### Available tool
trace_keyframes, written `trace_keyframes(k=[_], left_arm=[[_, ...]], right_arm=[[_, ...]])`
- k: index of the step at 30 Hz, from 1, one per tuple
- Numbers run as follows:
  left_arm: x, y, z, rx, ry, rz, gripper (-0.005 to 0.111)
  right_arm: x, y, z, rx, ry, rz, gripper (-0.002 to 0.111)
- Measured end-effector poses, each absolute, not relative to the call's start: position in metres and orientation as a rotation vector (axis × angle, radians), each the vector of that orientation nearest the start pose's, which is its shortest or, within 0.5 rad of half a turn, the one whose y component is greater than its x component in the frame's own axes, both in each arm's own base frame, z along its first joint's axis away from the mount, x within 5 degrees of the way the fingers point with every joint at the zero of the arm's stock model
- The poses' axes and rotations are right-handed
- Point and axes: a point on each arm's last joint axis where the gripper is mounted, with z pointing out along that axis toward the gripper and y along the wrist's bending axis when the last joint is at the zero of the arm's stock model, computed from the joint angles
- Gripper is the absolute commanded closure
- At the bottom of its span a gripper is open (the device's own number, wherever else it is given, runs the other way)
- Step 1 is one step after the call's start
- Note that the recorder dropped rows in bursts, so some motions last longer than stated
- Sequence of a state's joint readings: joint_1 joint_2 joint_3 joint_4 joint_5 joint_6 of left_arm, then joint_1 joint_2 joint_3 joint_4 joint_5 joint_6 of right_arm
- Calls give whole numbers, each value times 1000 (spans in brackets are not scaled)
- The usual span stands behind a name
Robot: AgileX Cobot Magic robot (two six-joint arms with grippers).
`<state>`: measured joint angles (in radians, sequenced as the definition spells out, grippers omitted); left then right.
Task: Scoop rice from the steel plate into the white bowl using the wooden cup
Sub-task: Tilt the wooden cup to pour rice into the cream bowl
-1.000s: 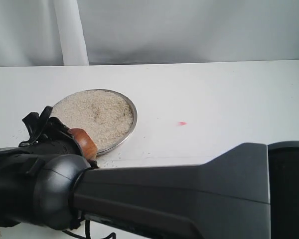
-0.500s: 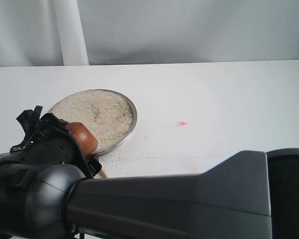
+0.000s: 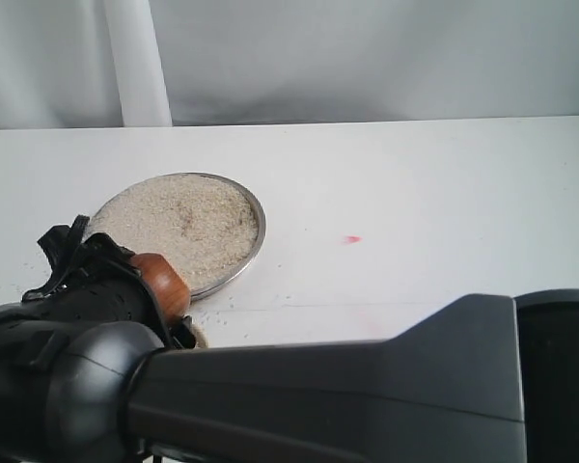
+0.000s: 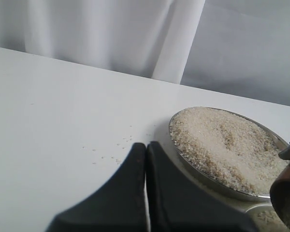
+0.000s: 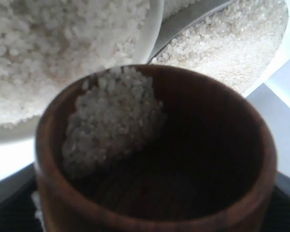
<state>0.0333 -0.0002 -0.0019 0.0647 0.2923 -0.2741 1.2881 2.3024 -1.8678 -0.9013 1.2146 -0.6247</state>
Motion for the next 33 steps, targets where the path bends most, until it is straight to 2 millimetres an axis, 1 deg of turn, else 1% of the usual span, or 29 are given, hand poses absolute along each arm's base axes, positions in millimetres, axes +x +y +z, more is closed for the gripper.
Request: trace_keyframes(k=[5,9,13,16,20,22,26,29,33], left_arm=[[54,4,187,-231,1760,-113,107],[54,4,187,-231,1760,-113,107],[54,4,187,-231,1760,-113,107],[54,4,187,-231,1760,-113,107],[54,4,187,-231,1760,-113,107],[54,4,187,-231,1760,-113,107],[54,4,187,-231,1760,-113,107],[54,4,187,-231,1760,-113,107],[54,4,187,-231,1760,-113,107]], right_arm=[[195,426,179,-2399,1132,-1150,108],[192,411,176,-2417,1119,-1203,108],[193,399,181,-2384,1108,-1265,108],[196,397,185,-2361,1083,-1303,108],[207,393,187,-2349,1072,-1345,108],[208,394,190,-2334,1030,-1382,108],[208,393,189,-2353,1035,-1369,108],[205,396,190,-2341,995,-1387,108],[201,405,189,-2339,919,-1305,108]])
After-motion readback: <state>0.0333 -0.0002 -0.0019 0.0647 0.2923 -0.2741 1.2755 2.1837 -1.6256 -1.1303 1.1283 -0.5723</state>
